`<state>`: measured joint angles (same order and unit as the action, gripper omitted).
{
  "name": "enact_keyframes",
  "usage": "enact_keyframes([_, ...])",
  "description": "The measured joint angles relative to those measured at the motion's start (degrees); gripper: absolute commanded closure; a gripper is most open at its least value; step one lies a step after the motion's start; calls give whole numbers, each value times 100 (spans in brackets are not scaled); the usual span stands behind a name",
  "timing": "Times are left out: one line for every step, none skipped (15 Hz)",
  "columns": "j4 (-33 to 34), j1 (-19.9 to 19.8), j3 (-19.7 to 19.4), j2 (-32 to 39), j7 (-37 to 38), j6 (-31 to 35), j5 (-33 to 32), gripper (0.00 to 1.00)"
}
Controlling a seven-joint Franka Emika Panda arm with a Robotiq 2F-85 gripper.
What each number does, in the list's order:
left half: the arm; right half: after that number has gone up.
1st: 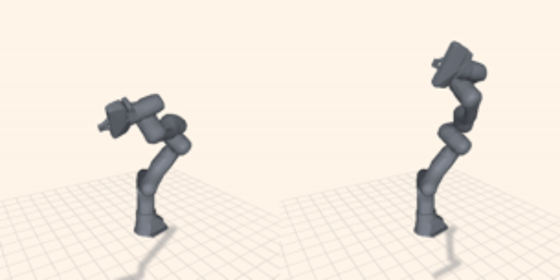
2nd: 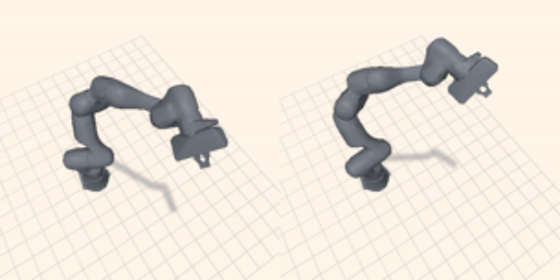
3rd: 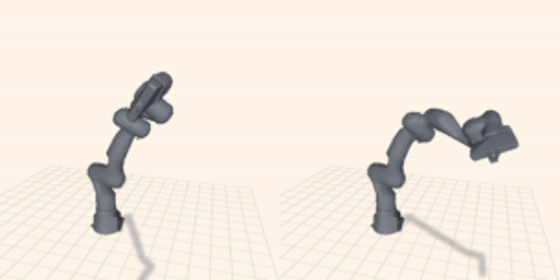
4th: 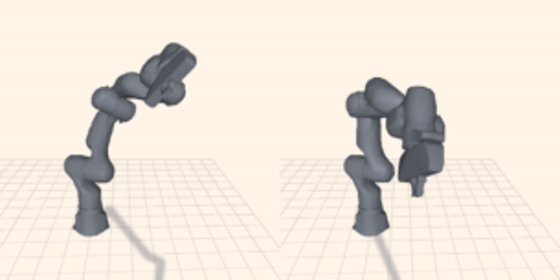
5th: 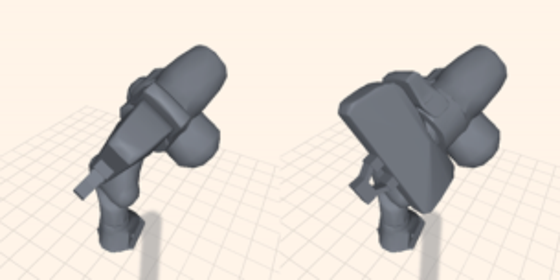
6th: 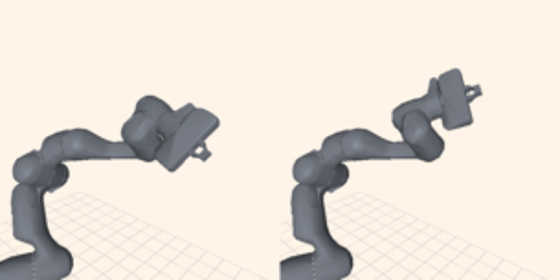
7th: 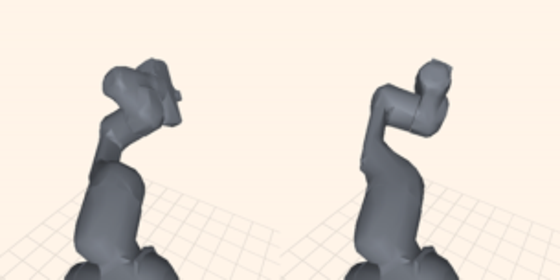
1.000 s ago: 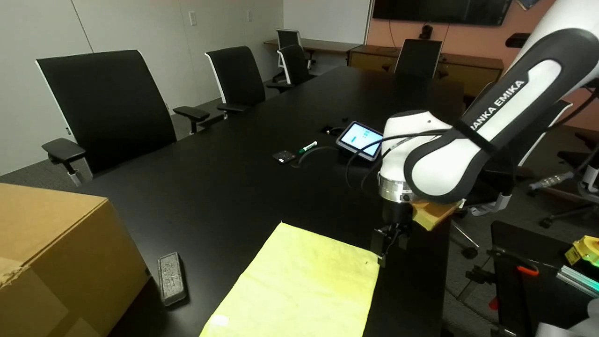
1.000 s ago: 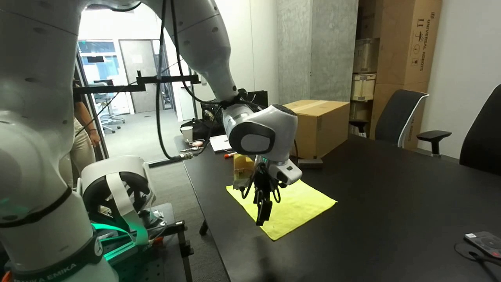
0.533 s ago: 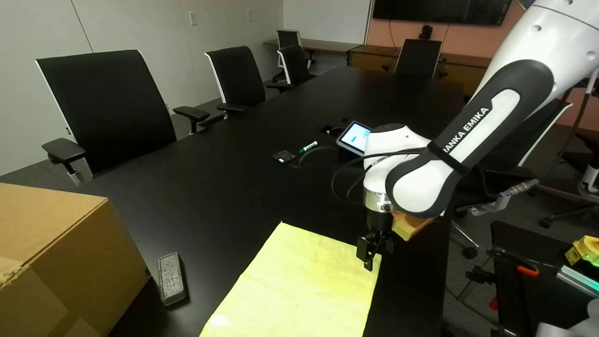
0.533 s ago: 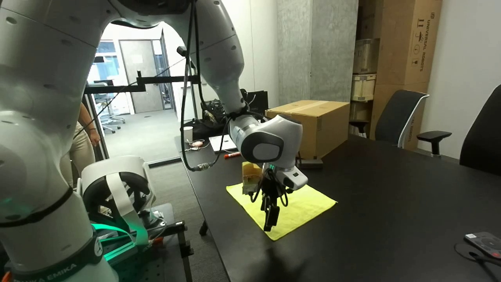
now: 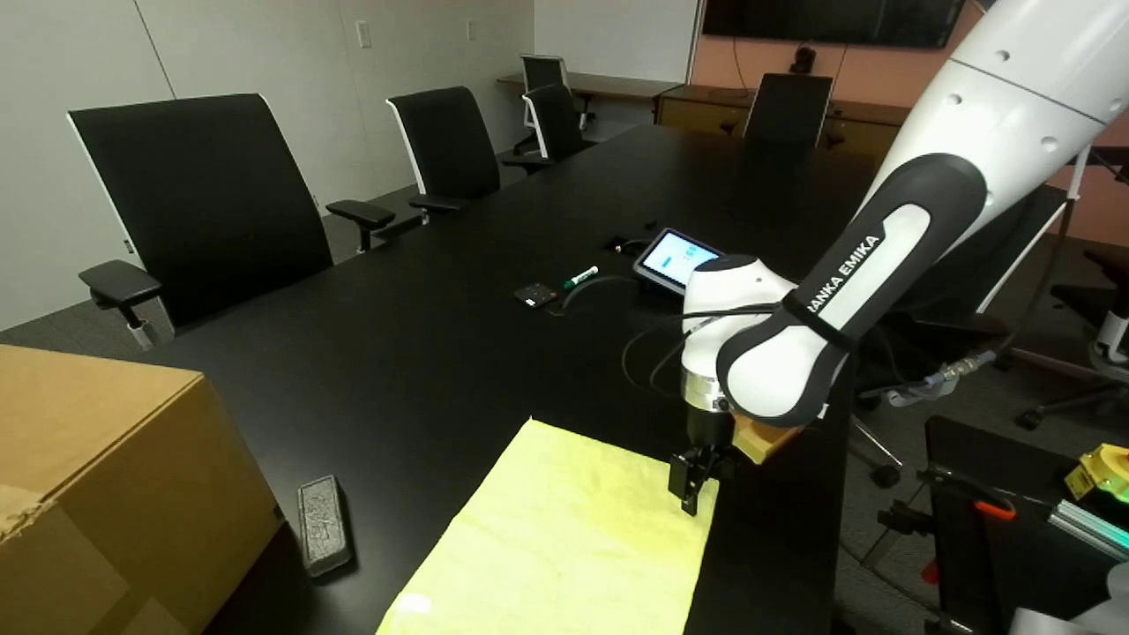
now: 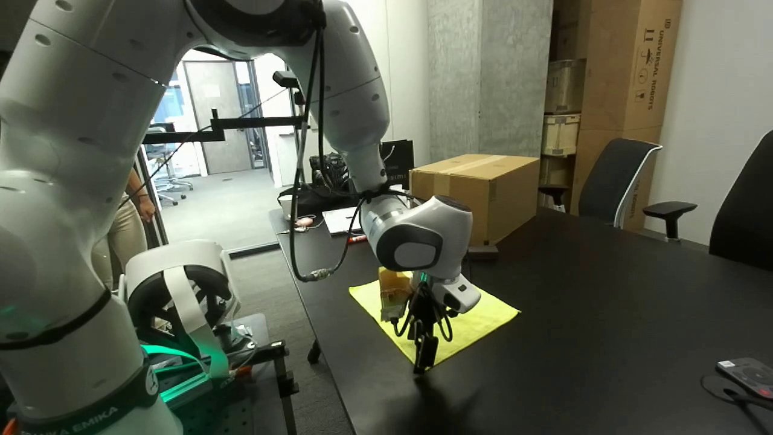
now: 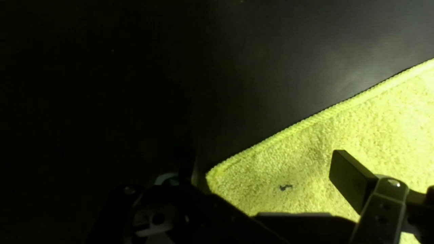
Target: Fold the yellow towel in half from right to left.
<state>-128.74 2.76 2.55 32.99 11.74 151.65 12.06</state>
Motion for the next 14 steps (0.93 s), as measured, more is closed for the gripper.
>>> enact_keyframes([8, -35, -1, 57, -40, 64, 0, 0])
enact_keyframes([24, -60, -9, 100, -63, 104, -2, 0])
enact_keyframes([43, -73, -22, 124, -69, 132, -4, 0])
enact_keyframes([59, -79, -35, 132, -70, 163, -5, 0])
enact_keyframes([80, -82, -51, 134, -71, 192, -7, 0])
enact_keyframes([98, -83, -68, 134, -72, 221, -7, 0])
enact_keyframes([111, -85, -84, 134, -72, 253, -9, 0])
enact_keyframes([123, -91, -94, 137, -80, 281, -9, 0])
enact_keyframes([139, -99, -95, 140, -101, 288, -10, 0])
enact_keyframes([156, -103, -94, 141, -125, 289, -11, 0])
enact_keyframes([171, -103, -91, 143, -155, 288, -11, 0])
enact_keyframes([187, -103, -81, 150, -183, 285, -11, 0])
enact_keyframes([204, -103, -65, 166, -210, 283, -11, 0])
enact_keyframes([227, -103, -45, 192, -236, 276, -11, 0])
